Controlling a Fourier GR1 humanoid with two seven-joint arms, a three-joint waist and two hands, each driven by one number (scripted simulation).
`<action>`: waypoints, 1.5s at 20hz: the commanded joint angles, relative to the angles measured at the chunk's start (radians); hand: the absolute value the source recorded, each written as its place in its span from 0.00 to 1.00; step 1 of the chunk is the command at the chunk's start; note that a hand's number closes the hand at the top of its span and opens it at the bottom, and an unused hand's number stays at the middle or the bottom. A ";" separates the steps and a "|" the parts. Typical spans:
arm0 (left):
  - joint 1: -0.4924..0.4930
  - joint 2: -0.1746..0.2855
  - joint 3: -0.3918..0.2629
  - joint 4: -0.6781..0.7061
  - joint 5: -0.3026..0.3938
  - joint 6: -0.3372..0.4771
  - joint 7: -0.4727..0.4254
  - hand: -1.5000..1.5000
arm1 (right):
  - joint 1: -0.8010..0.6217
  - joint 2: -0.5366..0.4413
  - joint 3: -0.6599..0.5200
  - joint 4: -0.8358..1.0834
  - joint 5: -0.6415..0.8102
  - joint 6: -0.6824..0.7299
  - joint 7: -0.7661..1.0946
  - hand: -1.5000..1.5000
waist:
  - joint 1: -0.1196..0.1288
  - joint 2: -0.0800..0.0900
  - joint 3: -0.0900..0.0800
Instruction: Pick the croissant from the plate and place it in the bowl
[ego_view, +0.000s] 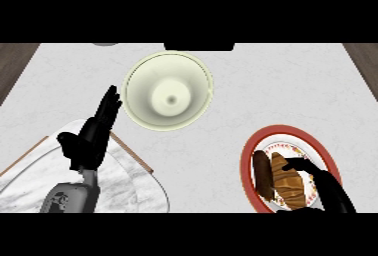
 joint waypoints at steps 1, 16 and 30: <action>-0.005 -0.026 -0.015 -0.016 -0.016 0.020 0.017 0.50 | -0.002 0.057 0.061 0.012 0.021 0.001 0.009 1.00 | 0.004 0.009 0.017; -0.034 -0.021 -0.033 0.024 -0.017 -0.014 -0.002 0.50 | -0.463 0.223 0.920 -0.131 -0.052 -0.362 0.209 1.00 | 0.050 0.008 0.016; -0.007 -0.018 -0.020 0.024 -0.007 -0.021 -0.013 0.50 | -1.204 0.223 0.874 -0.141 0.032 -0.500 0.962 1.00 | 0.045 0.002 0.013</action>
